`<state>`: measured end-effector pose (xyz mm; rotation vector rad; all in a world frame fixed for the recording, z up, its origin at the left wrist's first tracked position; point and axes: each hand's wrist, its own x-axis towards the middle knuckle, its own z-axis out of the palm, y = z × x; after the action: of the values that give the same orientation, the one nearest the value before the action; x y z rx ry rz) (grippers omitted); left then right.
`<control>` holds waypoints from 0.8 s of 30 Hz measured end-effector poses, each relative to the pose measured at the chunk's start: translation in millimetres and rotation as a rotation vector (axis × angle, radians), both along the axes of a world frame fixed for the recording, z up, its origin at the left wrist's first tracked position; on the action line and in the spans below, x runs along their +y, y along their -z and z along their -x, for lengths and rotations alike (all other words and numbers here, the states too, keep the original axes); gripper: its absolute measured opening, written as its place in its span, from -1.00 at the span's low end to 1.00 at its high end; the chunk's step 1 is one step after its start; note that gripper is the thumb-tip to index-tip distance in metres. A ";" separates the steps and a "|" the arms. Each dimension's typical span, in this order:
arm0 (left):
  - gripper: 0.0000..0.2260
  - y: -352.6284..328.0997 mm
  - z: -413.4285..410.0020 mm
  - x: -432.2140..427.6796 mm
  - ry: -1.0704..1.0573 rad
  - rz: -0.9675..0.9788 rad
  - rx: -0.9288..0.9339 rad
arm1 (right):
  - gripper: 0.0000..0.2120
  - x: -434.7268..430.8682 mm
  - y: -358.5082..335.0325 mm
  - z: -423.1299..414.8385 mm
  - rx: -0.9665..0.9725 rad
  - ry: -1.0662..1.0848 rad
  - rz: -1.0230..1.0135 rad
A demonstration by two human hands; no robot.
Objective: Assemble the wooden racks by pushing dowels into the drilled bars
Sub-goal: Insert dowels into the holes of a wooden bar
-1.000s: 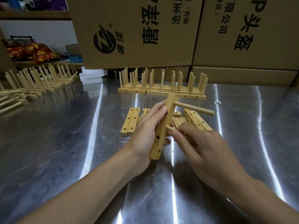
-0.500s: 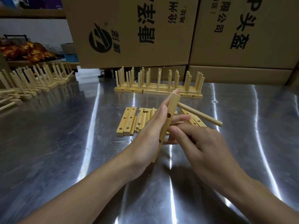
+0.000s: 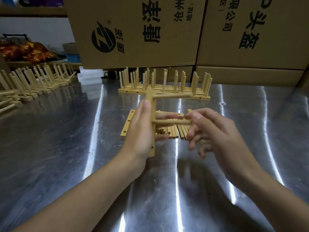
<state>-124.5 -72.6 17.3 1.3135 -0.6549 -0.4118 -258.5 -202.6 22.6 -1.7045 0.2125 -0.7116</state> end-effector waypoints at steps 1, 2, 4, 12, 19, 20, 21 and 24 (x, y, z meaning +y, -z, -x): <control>-0.57 -2.0 -5.7 2.3 -0.029 0.016 0.082 | -0.76 -3.7 1.2 0.5 -0.004 0.039 0.024; -0.56 -3.8 -11.7 4.8 -0.062 0.042 0.173 | -0.78 -7.8 4.0 0.8 0.002 0.103 0.095; -0.56 -5.8 -24.3 10.0 -0.149 0.090 0.349 | -0.85 -14.3 12.3 1.6 0.053 0.242 0.362; -0.66 -11.8 -59.4 19.6 -0.376 0.200 0.665 | -0.95 2.4 29.4 -10.8 0.205 0.303 0.888; -0.50 -10.3 -56.0 17.7 -0.398 0.190 0.668 | -0.66 14.1 16.1 -60.6 0.366 0.240 1.140; -0.50 -9.8 -55.5 17.6 -0.401 0.184 0.668 | -0.57 14.6 13.6 -70.3 0.366 0.235 1.177; -0.52 -9.4 -55.0 17.2 -0.401 0.177 0.667 | -0.50 14.4 11.8 -79.1 0.373 0.232 1.216; -0.58 -9.0 -55.7 17.5 -0.397 0.162 0.671 | -0.43 14.2 11.0 -99.5 0.430 0.204 1.263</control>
<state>-68.8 -55.1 26.3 1.0288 0.1331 -0.4288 -159.0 -188.4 11.6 -3.0845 0.2543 -0.6423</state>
